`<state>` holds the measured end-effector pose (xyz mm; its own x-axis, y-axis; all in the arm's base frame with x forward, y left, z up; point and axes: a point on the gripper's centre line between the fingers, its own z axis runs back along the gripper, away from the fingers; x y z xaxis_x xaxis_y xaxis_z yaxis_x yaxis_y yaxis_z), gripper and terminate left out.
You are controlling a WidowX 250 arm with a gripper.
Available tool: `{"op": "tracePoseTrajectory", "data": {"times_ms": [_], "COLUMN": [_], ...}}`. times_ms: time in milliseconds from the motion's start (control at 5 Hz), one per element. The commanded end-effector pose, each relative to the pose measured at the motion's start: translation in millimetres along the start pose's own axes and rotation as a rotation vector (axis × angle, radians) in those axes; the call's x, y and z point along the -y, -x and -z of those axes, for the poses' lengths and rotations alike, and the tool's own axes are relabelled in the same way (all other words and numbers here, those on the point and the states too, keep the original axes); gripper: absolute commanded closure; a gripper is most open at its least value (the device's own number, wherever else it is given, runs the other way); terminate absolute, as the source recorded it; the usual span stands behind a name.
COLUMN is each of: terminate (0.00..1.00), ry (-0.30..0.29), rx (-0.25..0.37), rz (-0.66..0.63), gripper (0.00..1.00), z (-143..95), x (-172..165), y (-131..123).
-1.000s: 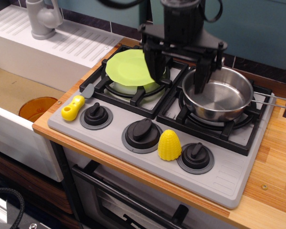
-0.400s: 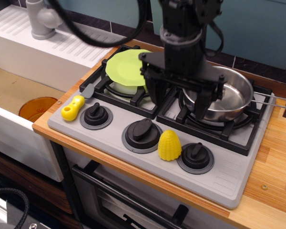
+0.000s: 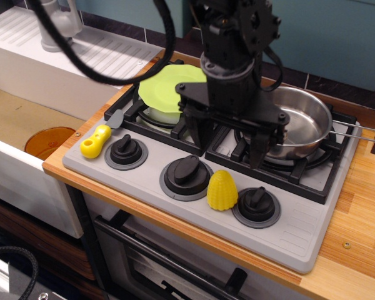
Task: End effector reaching corn
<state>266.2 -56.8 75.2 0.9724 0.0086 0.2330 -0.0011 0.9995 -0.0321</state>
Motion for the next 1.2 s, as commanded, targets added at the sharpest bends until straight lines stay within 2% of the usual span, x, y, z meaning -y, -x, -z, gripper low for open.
{"op": "tracePoseTrajectory", "data": {"times_ms": [0, 1000], "terminate": [0.00, 0.00], "ry": [0.031, 0.065], "rx": [0.094, 0.096], "rz": [0.007, -0.012], "gripper": [0.00, 0.00], "z": [11.7, 38.4], "x": [-0.9, 1.7], "y": [0.9, 16.5]}}
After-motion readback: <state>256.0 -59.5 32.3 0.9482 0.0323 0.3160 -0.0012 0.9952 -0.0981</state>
